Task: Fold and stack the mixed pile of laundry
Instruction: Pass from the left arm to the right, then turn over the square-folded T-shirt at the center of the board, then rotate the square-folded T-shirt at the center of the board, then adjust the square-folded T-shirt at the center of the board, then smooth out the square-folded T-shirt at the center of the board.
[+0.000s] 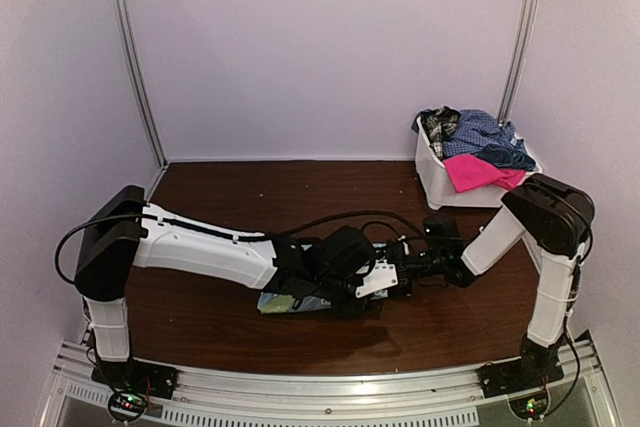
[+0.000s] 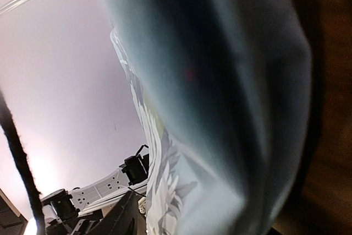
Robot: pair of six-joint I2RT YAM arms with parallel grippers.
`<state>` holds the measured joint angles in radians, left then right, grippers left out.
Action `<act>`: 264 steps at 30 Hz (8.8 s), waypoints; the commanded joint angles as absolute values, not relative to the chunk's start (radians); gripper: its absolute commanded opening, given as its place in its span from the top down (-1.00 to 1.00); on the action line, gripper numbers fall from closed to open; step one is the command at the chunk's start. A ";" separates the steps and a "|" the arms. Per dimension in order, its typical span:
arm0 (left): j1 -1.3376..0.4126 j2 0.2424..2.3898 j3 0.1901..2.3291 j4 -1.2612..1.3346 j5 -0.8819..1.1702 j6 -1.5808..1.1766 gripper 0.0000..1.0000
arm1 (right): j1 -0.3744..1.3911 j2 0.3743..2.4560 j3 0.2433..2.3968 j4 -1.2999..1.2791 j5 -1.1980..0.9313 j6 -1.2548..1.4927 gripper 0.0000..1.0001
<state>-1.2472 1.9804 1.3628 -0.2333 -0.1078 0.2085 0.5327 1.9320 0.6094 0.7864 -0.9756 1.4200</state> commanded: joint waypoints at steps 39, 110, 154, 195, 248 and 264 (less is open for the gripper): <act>-0.903 1.340 0.923 -0.262 -0.294 -0.296 -0.63 | 0.403 1.908 1.822 -1.022 -0.305 0.130 1.00; -0.639 1.781 1.005 -0.279 0.165 -0.518 0.41 | 0.893 1.717 1.112 -0.526 -0.931 0.353 -0.27; -0.666 1.830 1.062 -0.163 0.423 -0.485 0.38 | 0.492 1.826 1.154 -0.615 -0.602 0.231 0.17; -0.670 1.855 1.080 -0.190 0.353 -0.569 0.32 | 0.506 1.750 1.127 -0.626 -0.666 0.183 1.00; -0.591 1.858 1.147 -0.286 0.212 -0.434 0.86 | 0.462 1.917 1.314 -0.569 -0.547 0.203 0.68; -0.792 1.434 0.880 -0.134 0.518 -0.591 -0.38 | 0.604 1.544 1.064 -0.489 -0.985 0.458 -0.49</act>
<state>-0.6750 1.4414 0.9791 -0.2836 0.3569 -0.4858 0.4835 1.5734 1.2358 -0.6464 -0.7784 0.2768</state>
